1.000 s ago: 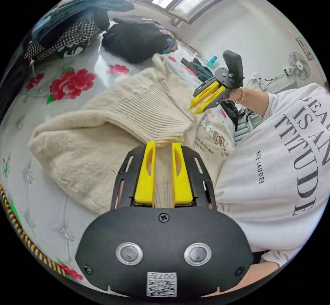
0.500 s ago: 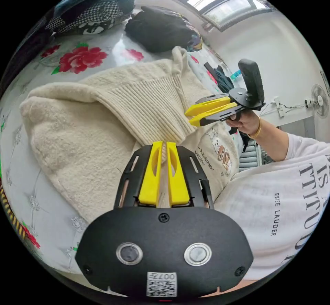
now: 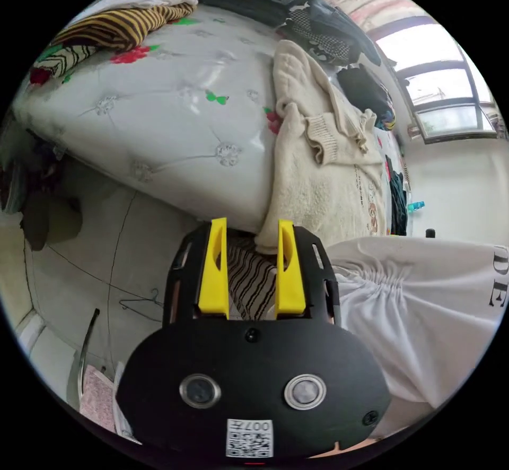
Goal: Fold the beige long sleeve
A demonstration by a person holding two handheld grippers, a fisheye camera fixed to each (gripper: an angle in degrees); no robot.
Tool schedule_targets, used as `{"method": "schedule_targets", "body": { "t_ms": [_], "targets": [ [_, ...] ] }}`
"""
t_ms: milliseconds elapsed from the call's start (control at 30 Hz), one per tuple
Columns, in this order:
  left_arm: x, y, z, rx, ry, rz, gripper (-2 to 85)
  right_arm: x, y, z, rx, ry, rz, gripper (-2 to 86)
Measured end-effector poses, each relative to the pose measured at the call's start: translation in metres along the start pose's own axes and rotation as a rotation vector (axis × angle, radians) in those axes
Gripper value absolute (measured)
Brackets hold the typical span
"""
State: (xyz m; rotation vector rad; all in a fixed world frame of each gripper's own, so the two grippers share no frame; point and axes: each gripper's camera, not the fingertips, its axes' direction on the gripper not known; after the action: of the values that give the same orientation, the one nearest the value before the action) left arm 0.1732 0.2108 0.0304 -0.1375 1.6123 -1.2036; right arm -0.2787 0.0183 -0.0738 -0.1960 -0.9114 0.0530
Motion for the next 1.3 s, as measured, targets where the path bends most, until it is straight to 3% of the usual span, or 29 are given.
{"method": "schedule_targets", "body": {
  "t_ms": [233, 300, 400, 500, 633, 833, 900, 967, 1133, 1200, 1300],
  "targets": [
    [0.007, 0.003, 0.079, -0.217, 0.049, 0.1, 16.9, 0.017, 0.013, 0.042, -0.271, -0.076, -0.043, 9.1],
    [0.01, -0.005, 0.1, -0.291, 0.032, 0.118, 15.1, 0.02, 0.009, 0.044, -0.315, -0.034, -0.071, 7.4],
    [0.024, -0.022, 0.114, -0.327, 0.02, 0.172, 5.6, 0.029, 0.004, 0.049, -0.407, -0.109, -0.081, 4.9],
    [0.04, -0.032, 0.114, -0.404, -0.024, 0.309, 0.7, 0.033, 0.006, 0.042, -0.401, -0.123, -0.116, 2.8],
    [0.016, -0.048, 0.069, -0.406, 0.24, 0.299, -0.2, 0.054, 0.009, 0.01, -0.267, -0.341, -0.074, 1.3],
    [0.004, -0.113, -0.016, -0.249, 0.536, 0.392, -0.4, 0.072, -0.034, -0.047, -0.023, -0.611, -0.072, 0.5],
    [-0.003, -0.154, -0.035, -0.144, 0.597, 0.356, -0.3, 0.078, -0.066, -0.067, 0.085, -0.694, -0.062, 0.6],
    [-0.019, -0.214, -0.046, 0.004, 0.651, 0.191, 0.3, 0.083, -0.117, -0.089, 0.241, -0.772, -0.035, 1.0],
    [-0.041, -0.274, -0.03, 0.346, 0.675, -0.202, 6.1, 0.077, -0.183, -0.094, 0.473, -0.621, 0.115, 3.2],
    [-0.039, -0.274, -0.023, 0.362, 0.623, -0.255, 7.6, 0.076, -0.185, -0.086, 0.484, -0.634, 0.143, 4.0],
    [-0.025, -0.264, -0.016, 0.271, 0.431, -0.163, 8.8, 0.077, -0.166, -0.075, 0.447, -0.518, 0.113, 5.5]
  ]
}}
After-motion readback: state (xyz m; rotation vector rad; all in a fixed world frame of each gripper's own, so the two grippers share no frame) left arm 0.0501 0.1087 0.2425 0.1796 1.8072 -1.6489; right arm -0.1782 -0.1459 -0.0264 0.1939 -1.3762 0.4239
